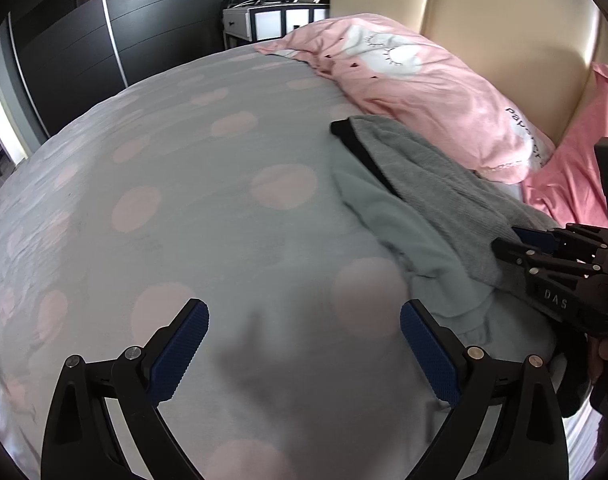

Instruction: Fold clothes

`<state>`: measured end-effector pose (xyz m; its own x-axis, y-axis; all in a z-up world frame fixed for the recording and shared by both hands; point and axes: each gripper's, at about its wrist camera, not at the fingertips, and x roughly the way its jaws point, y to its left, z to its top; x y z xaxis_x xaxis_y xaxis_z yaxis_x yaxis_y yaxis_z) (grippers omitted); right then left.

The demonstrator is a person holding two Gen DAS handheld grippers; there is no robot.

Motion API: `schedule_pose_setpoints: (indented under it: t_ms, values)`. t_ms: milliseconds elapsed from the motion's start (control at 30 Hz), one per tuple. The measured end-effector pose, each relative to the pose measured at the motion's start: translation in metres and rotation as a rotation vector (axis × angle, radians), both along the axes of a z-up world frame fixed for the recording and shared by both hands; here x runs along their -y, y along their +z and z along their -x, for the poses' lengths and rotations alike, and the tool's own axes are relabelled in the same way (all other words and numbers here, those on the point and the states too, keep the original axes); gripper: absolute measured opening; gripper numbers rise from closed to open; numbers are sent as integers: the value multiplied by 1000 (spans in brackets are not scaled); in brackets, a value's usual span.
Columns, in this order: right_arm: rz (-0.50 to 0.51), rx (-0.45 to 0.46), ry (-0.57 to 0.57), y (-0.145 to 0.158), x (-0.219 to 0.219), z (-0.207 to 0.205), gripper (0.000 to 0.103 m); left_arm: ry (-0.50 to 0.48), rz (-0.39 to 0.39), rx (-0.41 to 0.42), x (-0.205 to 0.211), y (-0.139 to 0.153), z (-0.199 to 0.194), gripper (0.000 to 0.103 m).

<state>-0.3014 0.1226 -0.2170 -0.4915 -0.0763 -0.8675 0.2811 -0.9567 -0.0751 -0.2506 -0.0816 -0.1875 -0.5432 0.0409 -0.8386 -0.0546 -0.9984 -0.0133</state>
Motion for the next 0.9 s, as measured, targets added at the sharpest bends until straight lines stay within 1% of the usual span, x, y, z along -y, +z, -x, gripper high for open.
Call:
schedule_pose_setpoints:
  t_ms: [67,167,233,300,367,433,533,600,700,900]
  values:
    - [2,-10,-7,5,-2,-2,9,12,-17,15,9,3,-5,97]
    - [-12,-50,-15,22,-1,-8,7,14,-19,10,21,18,-17,97]
    - [-41,-92,-10,41,4,-15,7,11,1,-10,30,35,-28,97]
    - [-31,-117,-7,65,7,-21,7,9,20,-28,43,52,-42,97]
    - [-18,-139,-7,91,10,-26,7,8,41,-42,60,69,-59,97]
    - [-38,-162,3,114,20,-30,7,10,62,-55,80,83,-79,97]
    - [-50,-188,21,145,38,-39,6,53,91,-76,118,98,-113,97]
    - [-77,-228,45,166,58,-51,6,81,62,-98,141,99,-128,97]
    - [-113,-282,100,199,100,-72,5,124,14,-131,173,101,-150,97]
    - [-106,-351,255,254,213,-129,5,208,-82,-196,239,105,-194,97]
